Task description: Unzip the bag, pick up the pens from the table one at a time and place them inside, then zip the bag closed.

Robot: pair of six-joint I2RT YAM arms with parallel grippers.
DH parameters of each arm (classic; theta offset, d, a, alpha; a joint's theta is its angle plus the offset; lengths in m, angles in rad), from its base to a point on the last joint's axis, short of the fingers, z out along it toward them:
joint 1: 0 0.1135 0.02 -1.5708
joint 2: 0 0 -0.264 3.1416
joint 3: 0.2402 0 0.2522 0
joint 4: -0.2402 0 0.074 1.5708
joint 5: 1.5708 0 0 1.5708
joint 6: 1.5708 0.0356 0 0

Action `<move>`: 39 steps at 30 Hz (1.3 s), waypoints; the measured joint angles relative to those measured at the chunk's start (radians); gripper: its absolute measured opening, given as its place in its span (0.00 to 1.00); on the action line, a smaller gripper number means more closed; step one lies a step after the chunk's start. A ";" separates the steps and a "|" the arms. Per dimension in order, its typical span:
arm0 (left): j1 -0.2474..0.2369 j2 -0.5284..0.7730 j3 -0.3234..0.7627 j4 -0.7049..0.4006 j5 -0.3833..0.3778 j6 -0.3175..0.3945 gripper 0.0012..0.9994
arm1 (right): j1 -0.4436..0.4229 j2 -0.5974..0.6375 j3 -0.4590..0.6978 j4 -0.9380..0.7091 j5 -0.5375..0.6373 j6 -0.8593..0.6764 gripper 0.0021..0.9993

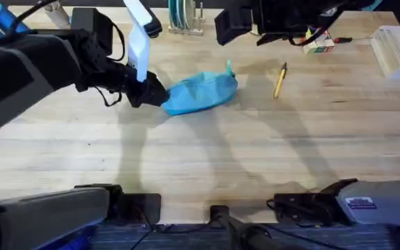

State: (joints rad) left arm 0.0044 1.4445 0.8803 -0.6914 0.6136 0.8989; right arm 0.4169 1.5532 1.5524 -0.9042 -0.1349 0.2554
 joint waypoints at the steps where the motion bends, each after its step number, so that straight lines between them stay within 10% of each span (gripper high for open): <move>1: 0.000 0.000 0.000 0.000 0.000 0.000 0.04 | -0.003 0.000 0.001 0.000 0.000 0.000 1.00; 39: 0.000 0.000 0.000 0.001 0.000 0.000 0.04 | -0.006 0.167 0.003 -0.011 0.000 0.003 1.00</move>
State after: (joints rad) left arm 0.0044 1.4445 0.8803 -0.6907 0.6136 0.8989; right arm 0.4110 1.7201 1.5555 -0.9153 -0.1352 0.2581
